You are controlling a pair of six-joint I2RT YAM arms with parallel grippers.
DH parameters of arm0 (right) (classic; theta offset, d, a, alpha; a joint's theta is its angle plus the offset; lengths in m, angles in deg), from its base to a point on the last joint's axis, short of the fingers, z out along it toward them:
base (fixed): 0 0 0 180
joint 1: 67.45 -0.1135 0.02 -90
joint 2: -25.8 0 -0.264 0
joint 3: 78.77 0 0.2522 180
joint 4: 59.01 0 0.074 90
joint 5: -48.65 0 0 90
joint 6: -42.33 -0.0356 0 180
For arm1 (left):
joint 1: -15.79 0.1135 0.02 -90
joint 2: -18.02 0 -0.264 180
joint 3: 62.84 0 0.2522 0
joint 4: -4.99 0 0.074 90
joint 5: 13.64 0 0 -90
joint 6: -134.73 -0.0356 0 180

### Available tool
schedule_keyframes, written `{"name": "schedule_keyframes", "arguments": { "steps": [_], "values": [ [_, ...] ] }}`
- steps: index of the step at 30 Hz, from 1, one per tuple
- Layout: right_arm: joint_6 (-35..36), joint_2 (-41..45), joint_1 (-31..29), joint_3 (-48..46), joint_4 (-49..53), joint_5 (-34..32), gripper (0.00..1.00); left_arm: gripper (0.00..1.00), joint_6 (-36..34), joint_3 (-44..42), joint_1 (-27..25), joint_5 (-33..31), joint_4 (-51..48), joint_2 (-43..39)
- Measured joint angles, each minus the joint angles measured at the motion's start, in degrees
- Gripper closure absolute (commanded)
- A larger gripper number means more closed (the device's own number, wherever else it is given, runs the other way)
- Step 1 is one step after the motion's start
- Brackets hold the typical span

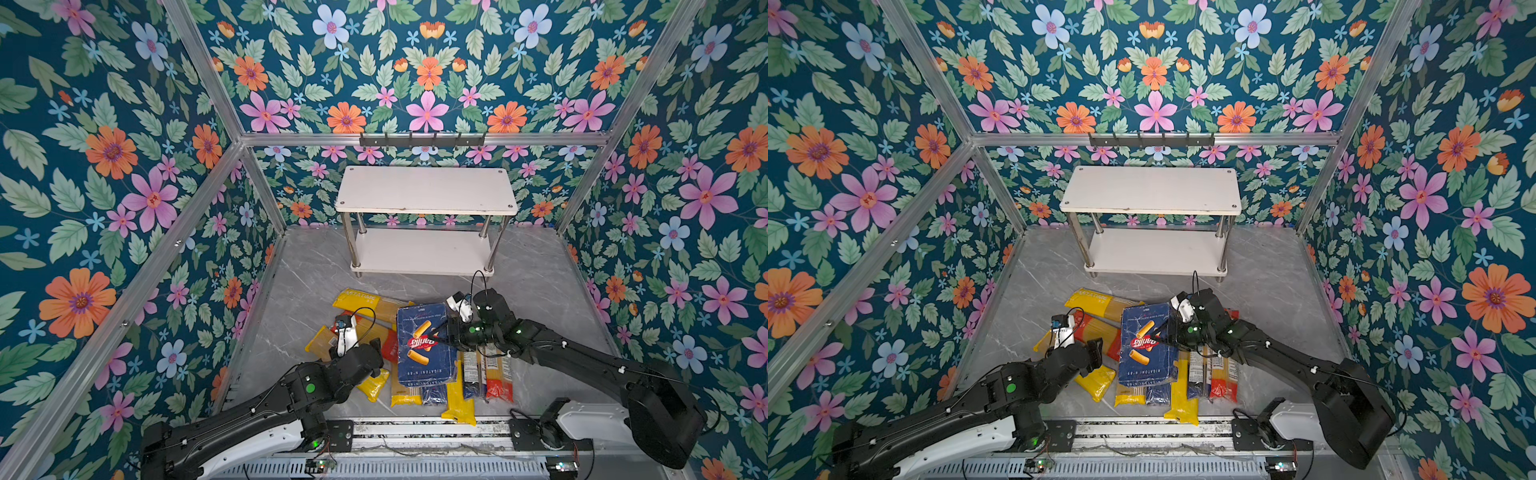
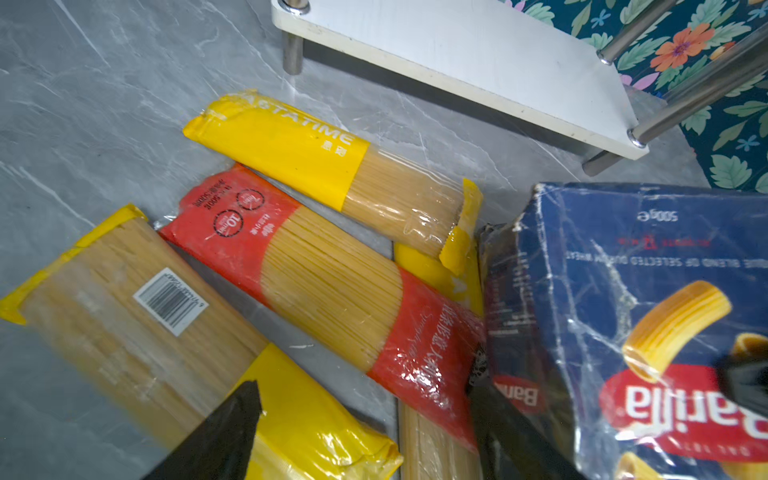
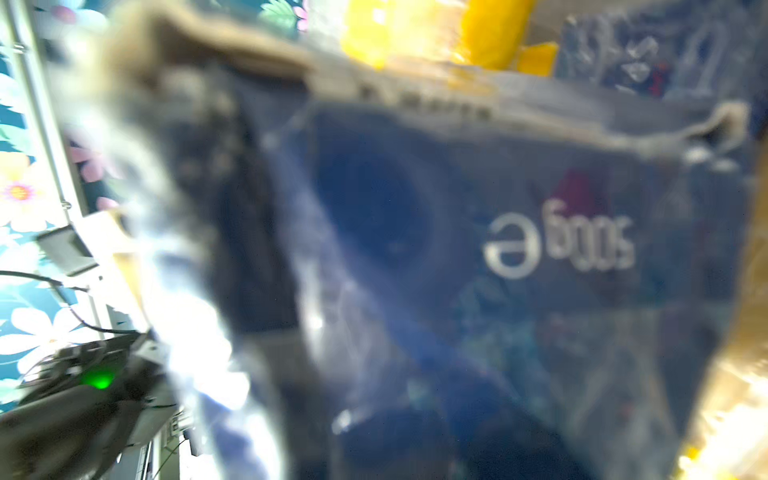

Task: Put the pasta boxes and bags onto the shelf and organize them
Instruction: 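Lift the box onto the top shelf with the right gripper while the left withdraws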

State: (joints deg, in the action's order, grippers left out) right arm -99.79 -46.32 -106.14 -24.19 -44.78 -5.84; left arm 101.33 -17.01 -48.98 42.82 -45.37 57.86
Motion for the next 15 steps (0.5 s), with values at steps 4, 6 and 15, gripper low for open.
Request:
{"name": "schedule_keyframes", "arguments": {
  "steps": [4,6,15],
  "values": [
    [0.33,0.63,0.35,4.81,3.87,0.31,0.60,0.03,-0.50,3.13,0.00,-1.73,-2.84,0.46],
    [0.76,0.98,0.42,7.37,6.08,0.31,0.59,0.00,-1.42,4.81,0.02,-2.51,-3.72,0.81],
    [5.95,4.33,1.18,22.05,19.96,0.24,0.60,0.00,-5.40,11.61,0.66,-5.18,-5.68,3.54]
  ]
}}
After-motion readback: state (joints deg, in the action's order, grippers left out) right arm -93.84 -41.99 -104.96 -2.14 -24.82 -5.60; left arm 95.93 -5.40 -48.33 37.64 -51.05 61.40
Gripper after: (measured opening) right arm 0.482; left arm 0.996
